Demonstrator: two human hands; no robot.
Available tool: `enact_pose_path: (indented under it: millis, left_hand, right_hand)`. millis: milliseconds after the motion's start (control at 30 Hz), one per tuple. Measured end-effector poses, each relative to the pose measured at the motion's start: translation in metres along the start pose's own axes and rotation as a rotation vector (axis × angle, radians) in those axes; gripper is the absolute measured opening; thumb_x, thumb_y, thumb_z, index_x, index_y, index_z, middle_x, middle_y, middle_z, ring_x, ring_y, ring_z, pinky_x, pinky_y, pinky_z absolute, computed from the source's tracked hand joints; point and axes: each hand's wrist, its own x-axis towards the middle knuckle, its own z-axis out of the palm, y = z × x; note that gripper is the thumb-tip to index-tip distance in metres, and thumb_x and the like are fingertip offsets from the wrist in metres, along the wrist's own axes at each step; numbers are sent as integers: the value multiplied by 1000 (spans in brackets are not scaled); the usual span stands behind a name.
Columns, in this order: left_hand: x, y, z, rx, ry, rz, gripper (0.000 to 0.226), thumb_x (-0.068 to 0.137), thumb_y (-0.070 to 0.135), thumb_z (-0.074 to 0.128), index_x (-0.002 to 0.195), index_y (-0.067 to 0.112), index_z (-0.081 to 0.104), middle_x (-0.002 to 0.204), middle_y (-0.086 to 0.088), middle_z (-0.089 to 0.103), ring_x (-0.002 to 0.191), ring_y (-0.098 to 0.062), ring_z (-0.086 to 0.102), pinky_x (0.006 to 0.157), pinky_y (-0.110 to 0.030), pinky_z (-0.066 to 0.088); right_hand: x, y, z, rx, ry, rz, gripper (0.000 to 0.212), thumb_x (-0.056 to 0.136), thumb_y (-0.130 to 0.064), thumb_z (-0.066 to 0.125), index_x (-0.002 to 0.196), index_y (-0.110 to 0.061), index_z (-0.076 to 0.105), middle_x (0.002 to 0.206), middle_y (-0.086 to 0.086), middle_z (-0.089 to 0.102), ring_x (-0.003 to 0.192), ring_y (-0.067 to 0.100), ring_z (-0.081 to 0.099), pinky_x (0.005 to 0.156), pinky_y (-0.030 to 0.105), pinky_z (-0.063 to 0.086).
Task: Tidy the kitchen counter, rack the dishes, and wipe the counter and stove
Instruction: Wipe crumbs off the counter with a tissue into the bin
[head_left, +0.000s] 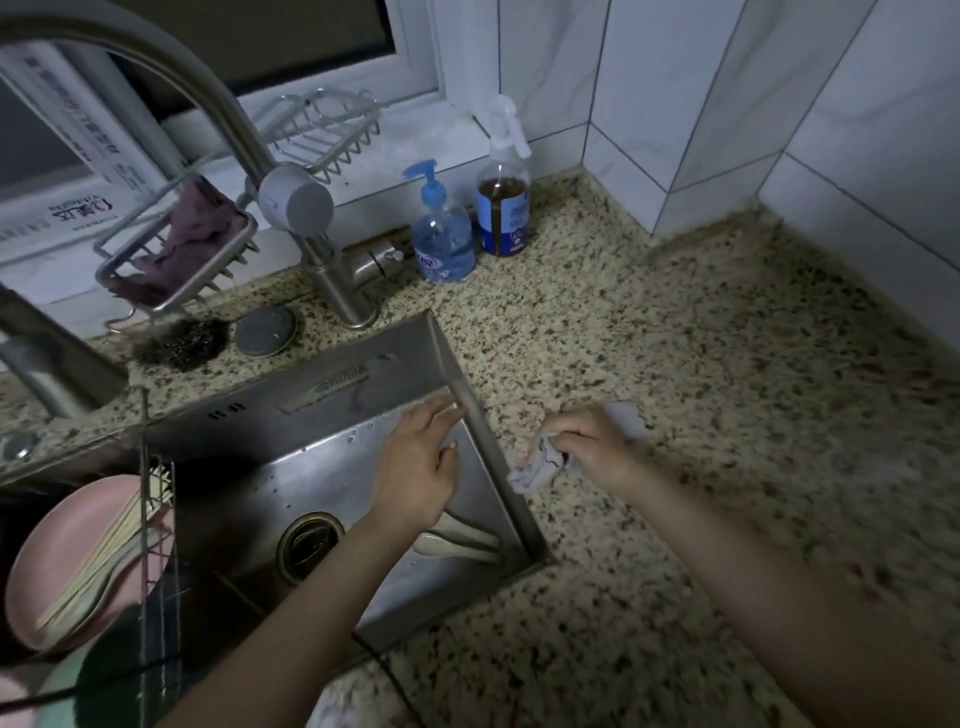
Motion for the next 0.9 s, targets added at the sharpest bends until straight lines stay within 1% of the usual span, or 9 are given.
enact_pose_path:
  millis: [100,200,333,433,533,600,667,767,900]
  left_hand:
    - [-12,12,5,-11,13,-25,46,87,-2,46,131,10,54,144,-5,43,132,-23,37,106,-27,29]
    - [-24,25,14,-19,-27,-10,46,89,-3,43,131,9,53,145,-6,41,134,-22,34,107,-25,26]
    - [-33,46,28,-31,-50,40,48,89,-5,41,131,13,54,143,-3,43,133,-23,34,106,-25,27]
    - [-36,62,40,-23,-81,83,47,91,-3,39,133,14,53,143,-3,43,132,-23,36,107,-28,28]
    - [-37,81,51,-10,-109,97,42,94,3,38,133,12,52,144,-3,41,132,-24,35,108,-32,31]
    - [-36,91,55,5,-113,85,41,95,6,38,133,11,52,146,-4,39,134,-24,33,110,-33,30]
    - [-33,104,58,20,-128,56,41,95,9,38,135,11,49,148,-4,35,136,-24,30,111,-33,29]
    - [-26,124,62,35,-146,-1,40,98,17,36,136,13,47,151,-2,30,138,-24,26,108,-33,30]
    - [-14,157,66,36,-158,-9,40,99,21,34,137,14,47,151,-2,30,138,-23,26,108,-32,29]
  right_hand:
    - [-28,10,-1,22,-4,49,27,89,5,42,76,27,50,78,46,50,72,56,49,61,50,39]
    - [-59,16,-5,-6,-1,47,36,86,-7,42,75,27,50,65,30,44,58,33,39,55,31,27]
    - [-102,20,-10,16,13,83,29,88,3,43,68,22,51,61,13,38,53,24,30,51,28,22]
    - [-133,27,-15,32,1,103,35,86,-4,42,75,27,51,61,27,42,54,33,33,51,30,25]
    - [-165,37,-20,89,23,164,28,88,5,41,75,27,50,77,47,47,65,52,44,58,46,36]
    - [-186,42,-22,72,63,193,31,86,7,42,59,12,56,63,34,50,58,43,46,57,47,35]
    - [-211,48,-27,90,77,203,36,84,0,44,49,-10,40,52,7,37,49,21,35,53,33,25]
    - [-240,59,-35,153,136,254,40,87,4,43,53,-14,32,52,-2,30,47,12,28,52,28,18]
    - [-268,76,-56,404,421,422,47,95,7,36,54,-13,50,49,-9,48,40,4,47,52,25,39]
